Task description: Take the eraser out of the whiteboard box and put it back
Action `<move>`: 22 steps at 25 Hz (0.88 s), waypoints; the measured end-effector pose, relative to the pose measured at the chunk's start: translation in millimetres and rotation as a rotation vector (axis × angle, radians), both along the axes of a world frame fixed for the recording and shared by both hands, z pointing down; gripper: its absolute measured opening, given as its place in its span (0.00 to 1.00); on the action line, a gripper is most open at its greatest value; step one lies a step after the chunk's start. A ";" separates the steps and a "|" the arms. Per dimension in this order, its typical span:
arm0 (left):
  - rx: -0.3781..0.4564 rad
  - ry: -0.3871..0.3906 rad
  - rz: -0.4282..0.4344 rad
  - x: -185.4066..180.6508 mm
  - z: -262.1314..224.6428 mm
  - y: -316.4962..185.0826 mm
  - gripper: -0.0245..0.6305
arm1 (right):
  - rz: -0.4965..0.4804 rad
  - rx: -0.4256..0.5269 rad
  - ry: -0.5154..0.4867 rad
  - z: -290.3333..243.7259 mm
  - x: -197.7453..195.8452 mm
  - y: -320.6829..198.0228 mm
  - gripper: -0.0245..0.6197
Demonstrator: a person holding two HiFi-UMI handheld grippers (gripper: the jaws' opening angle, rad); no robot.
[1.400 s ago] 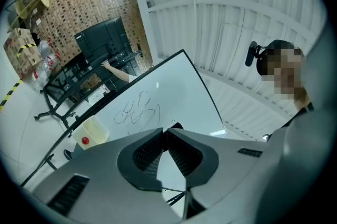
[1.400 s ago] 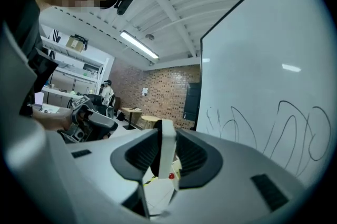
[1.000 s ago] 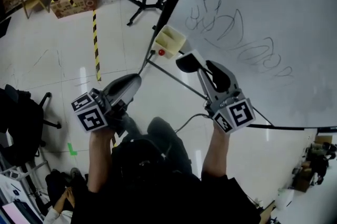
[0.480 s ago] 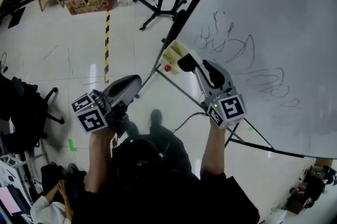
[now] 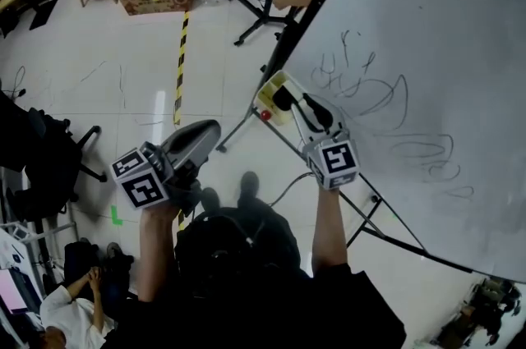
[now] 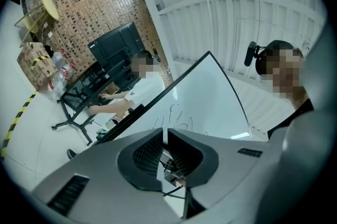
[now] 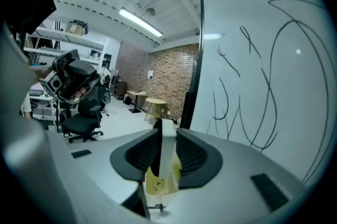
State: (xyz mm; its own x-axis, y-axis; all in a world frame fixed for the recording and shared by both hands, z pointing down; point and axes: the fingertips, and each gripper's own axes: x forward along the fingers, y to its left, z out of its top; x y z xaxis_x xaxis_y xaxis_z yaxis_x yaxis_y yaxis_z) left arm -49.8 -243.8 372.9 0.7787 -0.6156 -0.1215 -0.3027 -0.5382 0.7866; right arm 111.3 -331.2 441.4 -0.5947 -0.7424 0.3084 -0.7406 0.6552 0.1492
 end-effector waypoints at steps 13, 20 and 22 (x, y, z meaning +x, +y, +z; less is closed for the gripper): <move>-0.007 -0.017 -0.043 1.0 4.9 -1.8 0.06 | -0.021 -0.049 0.012 59.3 -4.0 -15.4 0.24; -0.001 -0.016 -0.041 2.6 2.6 1.9 0.06 | -0.011 -0.059 0.036 81.0 -5.1 -14.8 0.24; -0.001 -0.016 -0.032 4.8 2.5 3.4 0.06 | -0.011 -0.062 0.053 86.1 -5.7 -14.4 0.24</move>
State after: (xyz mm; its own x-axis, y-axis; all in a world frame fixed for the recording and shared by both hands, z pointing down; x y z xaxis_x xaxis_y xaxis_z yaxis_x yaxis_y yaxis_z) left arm -45.0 -240.3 375.4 0.7601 -0.6406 -0.1091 -0.3322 -0.5273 0.7820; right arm 105.6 -345.6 527.5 -0.5844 -0.7141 0.3855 -0.7251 0.6728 0.1469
